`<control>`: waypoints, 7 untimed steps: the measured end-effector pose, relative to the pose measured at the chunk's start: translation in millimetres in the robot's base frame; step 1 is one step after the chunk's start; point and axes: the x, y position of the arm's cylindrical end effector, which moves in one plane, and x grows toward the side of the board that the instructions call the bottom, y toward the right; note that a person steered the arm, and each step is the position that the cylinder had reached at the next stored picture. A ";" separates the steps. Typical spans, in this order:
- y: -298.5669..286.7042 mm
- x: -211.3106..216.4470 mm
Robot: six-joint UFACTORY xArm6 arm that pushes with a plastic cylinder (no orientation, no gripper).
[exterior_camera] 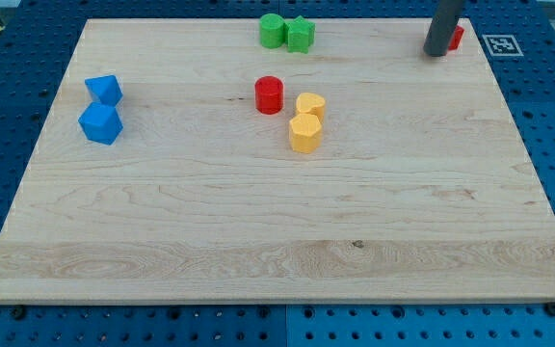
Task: Push the red circle to the red star
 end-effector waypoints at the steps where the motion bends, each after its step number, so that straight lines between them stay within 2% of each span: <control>1: 7.1 -4.3; 3: -16.2 7.1; 5: -101.8 42.0; 7: -229.3 44.4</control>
